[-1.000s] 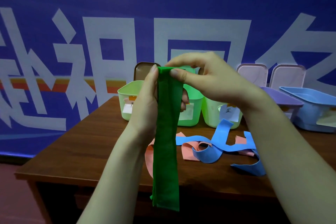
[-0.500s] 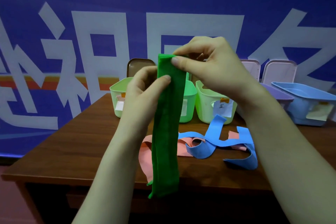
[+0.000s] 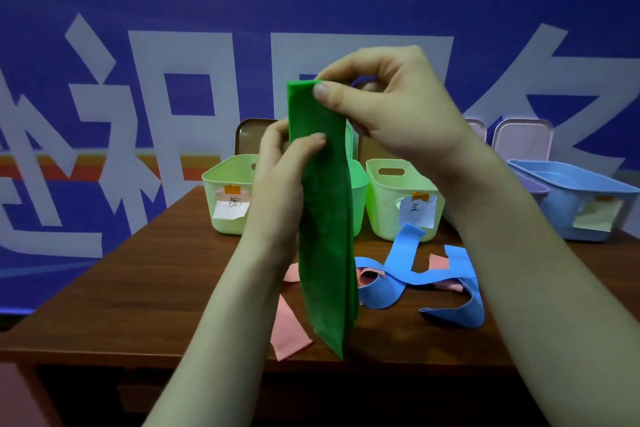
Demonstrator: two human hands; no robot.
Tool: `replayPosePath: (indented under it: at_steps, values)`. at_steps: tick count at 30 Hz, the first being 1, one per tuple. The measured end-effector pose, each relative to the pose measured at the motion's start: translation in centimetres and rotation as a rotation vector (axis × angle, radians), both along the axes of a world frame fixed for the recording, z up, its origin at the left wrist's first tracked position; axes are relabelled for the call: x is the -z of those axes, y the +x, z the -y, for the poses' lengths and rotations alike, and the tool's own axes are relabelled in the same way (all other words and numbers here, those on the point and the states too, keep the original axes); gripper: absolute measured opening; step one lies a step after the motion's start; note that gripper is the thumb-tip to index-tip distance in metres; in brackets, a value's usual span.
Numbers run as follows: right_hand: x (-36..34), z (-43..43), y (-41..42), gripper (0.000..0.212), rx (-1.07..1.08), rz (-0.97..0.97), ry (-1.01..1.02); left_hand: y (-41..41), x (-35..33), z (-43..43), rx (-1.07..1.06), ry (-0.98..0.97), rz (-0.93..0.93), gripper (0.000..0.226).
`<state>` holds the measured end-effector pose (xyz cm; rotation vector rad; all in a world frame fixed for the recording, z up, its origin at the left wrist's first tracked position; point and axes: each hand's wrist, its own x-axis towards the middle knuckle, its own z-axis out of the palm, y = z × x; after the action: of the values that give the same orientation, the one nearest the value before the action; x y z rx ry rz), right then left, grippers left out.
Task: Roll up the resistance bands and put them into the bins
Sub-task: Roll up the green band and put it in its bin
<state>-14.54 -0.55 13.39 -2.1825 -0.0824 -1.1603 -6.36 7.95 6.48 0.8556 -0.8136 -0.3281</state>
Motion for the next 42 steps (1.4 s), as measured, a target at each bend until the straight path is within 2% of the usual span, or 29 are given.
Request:
replayPosePath:
  at_steps: [9,12,18,20,23,29,36,42]
  values:
    - [-0.9,0.6,-1.3,0.014,0.014,-0.075,-0.04,0.6,-1.4,0.3,-0.161,-0.055,0.143,0.008]
    - [-1.1,0.7,-1.3,0.014,0.013,-0.1,-0.045,0.8,-1.9,0.1,-0.229,-0.035,0.222,0.011]
    - [-1.2,1.4,-1.4,0.01,0.053,-0.11,-0.076,1.1,-1.9,-0.5,-0.214,0.047,0.334,0.008]
    - [-0.9,2.0,-1.3,0.01,0.049,-0.079,-0.028,1.1,-1.9,-0.4,-0.182,0.054,0.332,0.008]
    - [-0.1,2.8,-1.4,0.023,-0.024,-0.048,0.157,1.1,-1.9,-0.1,-0.167,0.065,0.317,0.009]
    - [2.3,4.6,-2.3,0.034,-0.228,-0.284,0.238,1.1,-1.3,0.3,-0.135,0.041,0.24,0.01]
    - [2.9,4.1,-1.8,0.031,-0.245,-0.099,0.283,1.1,-1.3,-0.2,-0.109,0.005,0.241,0.014]
    - [3.0,3.7,-1.5,0.03,-0.348,-0.053,0.357,1.1,-1.5,-0.2,-0.082,-0.041,0.201,0.023]
